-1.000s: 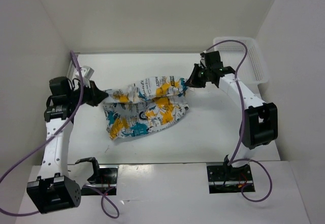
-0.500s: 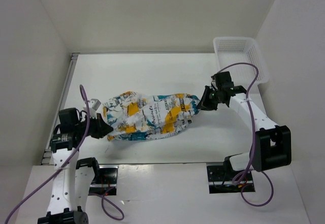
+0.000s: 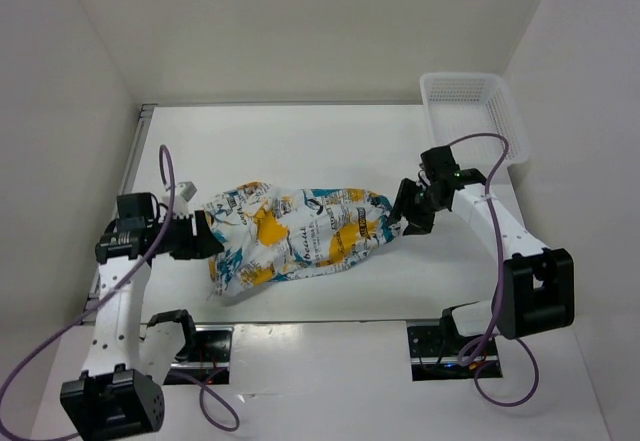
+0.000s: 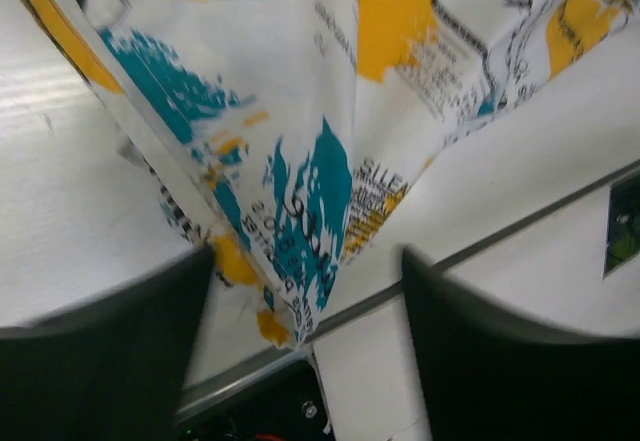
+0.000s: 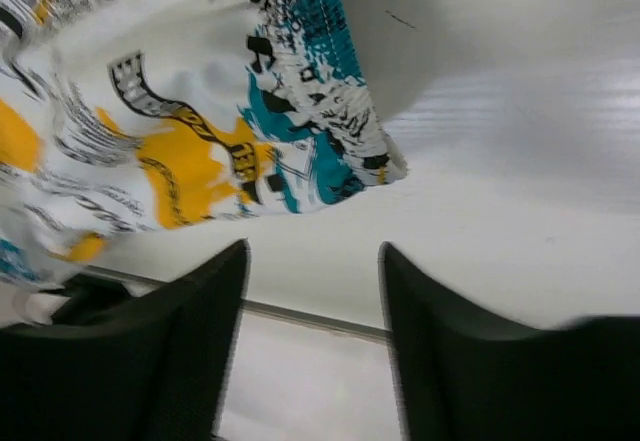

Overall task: Fold and stack the shorts
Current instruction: Fold the shorts

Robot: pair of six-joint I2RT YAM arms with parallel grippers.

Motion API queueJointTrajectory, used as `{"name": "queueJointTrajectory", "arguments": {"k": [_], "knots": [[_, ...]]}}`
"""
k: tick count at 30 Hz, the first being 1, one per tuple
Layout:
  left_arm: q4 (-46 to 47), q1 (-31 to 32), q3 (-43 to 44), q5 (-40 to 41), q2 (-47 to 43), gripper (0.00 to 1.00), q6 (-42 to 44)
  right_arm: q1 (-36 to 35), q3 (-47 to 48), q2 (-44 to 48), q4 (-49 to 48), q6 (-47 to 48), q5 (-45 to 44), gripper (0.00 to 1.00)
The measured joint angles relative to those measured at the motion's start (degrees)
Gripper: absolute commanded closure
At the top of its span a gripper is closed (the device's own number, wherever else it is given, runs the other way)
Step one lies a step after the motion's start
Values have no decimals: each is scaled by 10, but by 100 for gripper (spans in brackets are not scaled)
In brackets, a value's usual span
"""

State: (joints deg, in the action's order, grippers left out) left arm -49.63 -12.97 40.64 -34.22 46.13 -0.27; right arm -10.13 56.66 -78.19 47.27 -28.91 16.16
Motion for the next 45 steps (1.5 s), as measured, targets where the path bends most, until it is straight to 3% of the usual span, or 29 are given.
{"name": "queueJointTrajectory", "arguments": {"k": [2,4,6,7,8,10,12,14,17,20,24,26,29,38,40,42,45], "knots": [[22,0,33,6,39,75,-1,0,6,3,0,-7,-4,73],[54,3,66,8,78,95,0,0,24,5,-5,-23,-5,93],[75,13,92,8,116,93,-1,-1,45,2,-19,-30,-4,95],[88,24,106,10,140,87,0,-3,55,0,-31,-34,-4,95],[100,38,117,10,165,72,0,-4,63,-2,-46,-35,-2,97],[117,58,124,17,208,66,0,-12,75,-16,-74,-36,7,99],[122,69,123,24,239,49,0,-30,85,-42,-90,-34,16,100],[132,78,117,30,259,44,-1,-64,97,-81,-101,-29,23,100],[148,91,112,38,285,49,0,-127,105,-140,-122,-28,26,100],[171,100,100,51,340,60,-1,-170,99,-183,-141,-28,30,100],[202,101,96,89,438,63,-1,-176,79,-220,-162,-32,18,100],[207,98,105,104,484,70,-3,-179,78,-240,-167,-32,3,100],[202,85,142,121,513,73,-4,-190,77,-273,-175,-32,-25,100],[212,8,209,184,531,67,-1,-257,101,-286,-177,-44,-99,98],[205,3,228,185,521,63,0,-269,101,-279,-172,-47,-130,92],[201,5,240,184,494,52,0,-276,101,-264,-161,-49,-154,79],[184,5,257,170,429,53,0,-278,105,-215,-134,-47,-173,78]]}}
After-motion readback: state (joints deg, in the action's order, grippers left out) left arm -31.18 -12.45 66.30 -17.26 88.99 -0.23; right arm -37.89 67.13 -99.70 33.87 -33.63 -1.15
